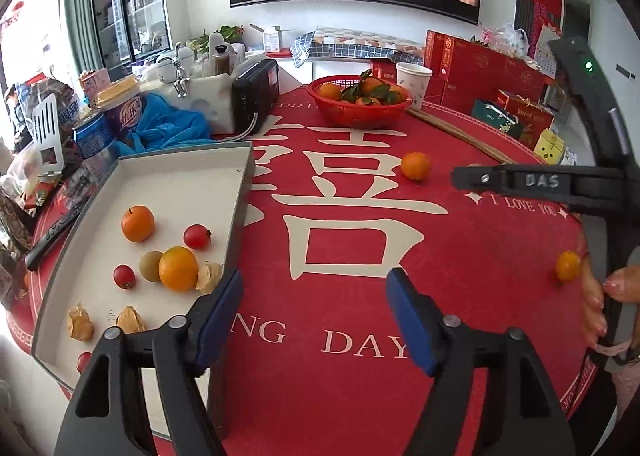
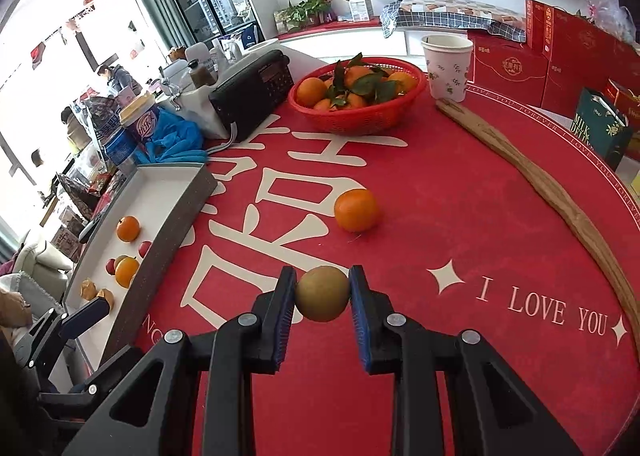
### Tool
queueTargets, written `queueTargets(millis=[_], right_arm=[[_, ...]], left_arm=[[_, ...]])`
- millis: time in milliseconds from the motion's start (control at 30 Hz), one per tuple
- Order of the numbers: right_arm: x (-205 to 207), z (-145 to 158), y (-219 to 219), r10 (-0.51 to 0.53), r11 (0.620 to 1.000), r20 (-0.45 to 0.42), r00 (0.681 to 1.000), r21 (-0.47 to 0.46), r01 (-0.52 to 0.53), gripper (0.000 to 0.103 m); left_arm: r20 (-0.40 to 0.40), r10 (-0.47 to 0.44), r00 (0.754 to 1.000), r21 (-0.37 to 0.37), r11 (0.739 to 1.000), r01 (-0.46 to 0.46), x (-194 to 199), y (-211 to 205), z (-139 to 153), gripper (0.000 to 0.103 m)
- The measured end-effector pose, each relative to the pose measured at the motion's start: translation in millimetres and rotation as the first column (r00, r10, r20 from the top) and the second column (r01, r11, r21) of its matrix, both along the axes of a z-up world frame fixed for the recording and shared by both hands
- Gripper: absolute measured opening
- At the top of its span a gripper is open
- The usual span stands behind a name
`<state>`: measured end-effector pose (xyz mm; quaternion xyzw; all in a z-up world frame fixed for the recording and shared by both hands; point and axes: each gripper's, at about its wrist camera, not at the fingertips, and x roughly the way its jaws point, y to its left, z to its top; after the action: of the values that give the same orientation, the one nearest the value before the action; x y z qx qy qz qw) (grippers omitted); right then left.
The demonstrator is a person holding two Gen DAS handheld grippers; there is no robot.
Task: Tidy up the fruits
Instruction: 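Grasp another orange from the table with the left gripper while the right gripper holds the kiwi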
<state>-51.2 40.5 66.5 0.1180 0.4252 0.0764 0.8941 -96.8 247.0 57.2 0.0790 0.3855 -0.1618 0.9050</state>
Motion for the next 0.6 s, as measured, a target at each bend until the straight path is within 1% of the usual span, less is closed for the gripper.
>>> queueTargets(millis=[133, 233, 400, 500, 567, 600], right_arm=[[-6.0, 7.5, -8.6, -0.021, 0.999, 0.015, 1.000, -0.039, 0.021, 0.028], [-14.5, 8.1, -21.2, -0.045, 0.997, 0.033, 0.998, -0.054, 0.047, 0.028], [-37.1, 0.6, -68.4, -0.149, 0.988, 0.029, 0.988, -0.037, 0.150, 0.028], [-56.3, -2.2, -98.0, -0.209, 0.977, 0.026, 0.978, -0.028, 0.210, 0.028], [-75.4, -3.3, -119.8, -0.251, 0.968, 0.028, 0.967, -0.011, 0.252, 0.028], [-84.1, -4.0, -128.3, -0.269, 0.963, 0.031, 0.963, -0.005, 0.269, 0.028]], left_arm=[[-0.011, -0.043, 0.999, 0.013, 0.999, 0.044, -6.1, -9.0, -2.9, 0.079], [-0.008, -0.097, 0.995, 0.011, 0.995, 0.097, -13.6, -27.7, -3.4, 0.079], [-0.016, -0.174, 0.985, 0.012, 0.985, 0.175, -20.6, -69.9, -4.3, 0.079], [0.004, -0.208, 0.978, 0.034, 0.978, 0.208, -20.1, -99.1, -0.5, 0.080], [0.033, -0.218, 0.975, 0.062, 0.974, 0.216, -9.1, -117.5, 4.5, 0.081], [0.062, -0.211, 0.976, 0.076, 0.976, 0.206, 2.5, -126.2, 7.1, 0.081]])
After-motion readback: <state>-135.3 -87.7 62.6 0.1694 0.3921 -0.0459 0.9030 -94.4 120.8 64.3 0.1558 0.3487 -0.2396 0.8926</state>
